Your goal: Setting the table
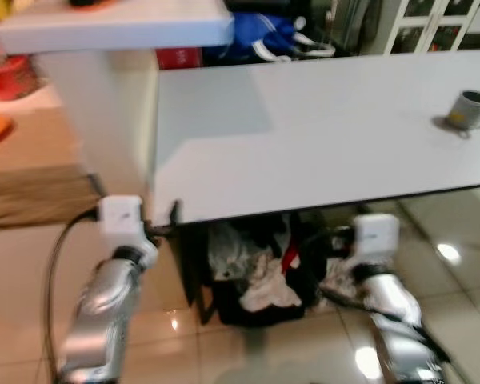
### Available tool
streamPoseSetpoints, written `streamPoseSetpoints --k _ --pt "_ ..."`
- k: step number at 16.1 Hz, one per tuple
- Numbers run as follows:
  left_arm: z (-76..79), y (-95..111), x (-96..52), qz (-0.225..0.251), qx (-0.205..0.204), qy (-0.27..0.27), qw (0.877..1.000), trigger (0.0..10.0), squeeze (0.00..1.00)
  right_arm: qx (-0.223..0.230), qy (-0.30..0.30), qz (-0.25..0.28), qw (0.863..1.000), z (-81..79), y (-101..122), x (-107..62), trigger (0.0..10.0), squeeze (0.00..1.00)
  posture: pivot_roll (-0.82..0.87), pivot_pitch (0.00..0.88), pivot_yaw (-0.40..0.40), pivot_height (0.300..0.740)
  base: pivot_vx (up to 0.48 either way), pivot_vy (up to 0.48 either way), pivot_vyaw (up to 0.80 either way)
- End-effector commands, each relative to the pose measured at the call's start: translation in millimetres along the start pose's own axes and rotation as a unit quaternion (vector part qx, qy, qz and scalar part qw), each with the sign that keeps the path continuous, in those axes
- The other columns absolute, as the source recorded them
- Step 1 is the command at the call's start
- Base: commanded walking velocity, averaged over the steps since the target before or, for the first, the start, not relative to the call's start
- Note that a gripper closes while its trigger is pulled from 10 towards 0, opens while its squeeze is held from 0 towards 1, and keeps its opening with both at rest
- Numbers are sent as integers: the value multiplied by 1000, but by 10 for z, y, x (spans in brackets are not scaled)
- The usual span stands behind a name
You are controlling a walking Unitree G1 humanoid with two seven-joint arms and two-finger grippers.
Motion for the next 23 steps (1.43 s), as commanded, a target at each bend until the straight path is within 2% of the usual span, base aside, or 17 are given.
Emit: streamPoseSetpoints --k 1,4,9,23 --pt "34 46 12 8 0 3 1000 10000 0 -11 -4 -5 1000 56 17 14 10000 0 -53 0 46 740 0 480 0" --pt "78 40 12 5 3 7 1000 10000 0 -17 2 -7 1000 45 12 37 10000 0 -49 0 41 740 0 480 0" --pt "119 60 31 11 0 4 1000 10000 0 -25 3 -7 1000 42 36 121 10000 0 -44 0 36 740 0 436 555" --pt "162 181 71 29 26 0 999 10000 0 -28 4 0 1000 4 44 240 10000 0 -38 0 45 740 0 0 0"
Point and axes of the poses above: a point about 5 cm out from each wrist's last joint towards the gripper, its own x axis pointing out of the wrist towards the gripper, its own y axis along the axis of the wrist's last joint, z = x × y, the point moved 2 cm from there along x, pointing out of the wrist towards the gripper, and after that the axes turned 15 degrees about x, right-handed, at the moved point
